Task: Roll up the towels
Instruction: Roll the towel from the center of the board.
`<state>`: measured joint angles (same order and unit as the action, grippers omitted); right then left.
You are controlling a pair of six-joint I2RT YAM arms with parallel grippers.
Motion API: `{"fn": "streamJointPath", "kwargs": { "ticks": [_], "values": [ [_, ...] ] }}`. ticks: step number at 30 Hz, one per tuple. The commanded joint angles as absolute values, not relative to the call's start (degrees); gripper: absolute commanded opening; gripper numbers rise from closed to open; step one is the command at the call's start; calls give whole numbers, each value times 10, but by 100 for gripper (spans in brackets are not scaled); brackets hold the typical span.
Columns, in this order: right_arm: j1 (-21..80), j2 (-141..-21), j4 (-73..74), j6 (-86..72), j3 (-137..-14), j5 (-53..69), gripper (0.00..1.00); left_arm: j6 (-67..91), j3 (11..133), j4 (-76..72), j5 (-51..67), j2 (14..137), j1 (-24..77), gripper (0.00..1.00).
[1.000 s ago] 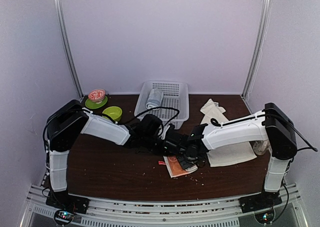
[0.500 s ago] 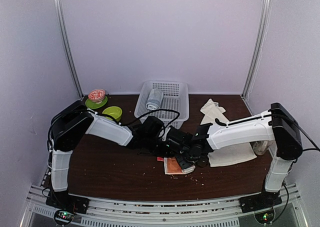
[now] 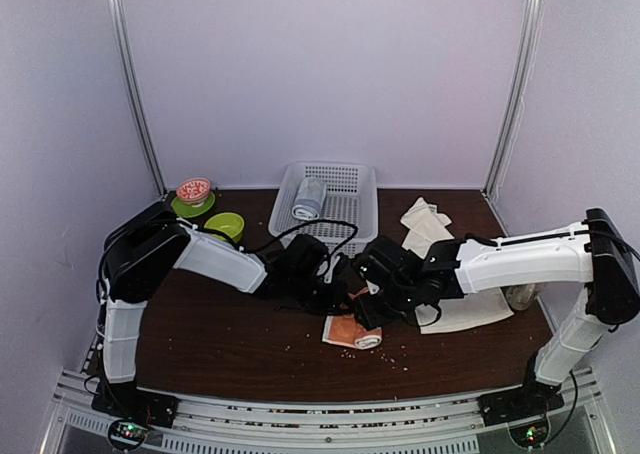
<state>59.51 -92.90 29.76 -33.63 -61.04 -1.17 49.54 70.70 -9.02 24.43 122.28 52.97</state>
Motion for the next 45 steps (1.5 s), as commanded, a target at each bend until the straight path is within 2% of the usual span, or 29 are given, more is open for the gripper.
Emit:
{"fn": "streamJointPath", "kwargs": {
  "ticks": [1,9,19,29,36,45],
  "values": [
    [576,-901,255,-367,-577,15,48,499,702,-94,236,1238,531,0],
    [545,-869,205,-435,-509,19,53,500,702,-95,237,1241,531,0],
    [532,-859,149,-460,-485,66,57,500,700,-96,238,1241,531,0],
    [498,-780,135,-483,-423,33,59,498,702,-94,238,1242,531,0],
    [489,-808,119,-497,-404,51,57,498,700,-93,238,1241,531,0],
    [489,-862,111,-488,-437,81,57,497,699,-92,237,1239,531,0]
  ]
}}
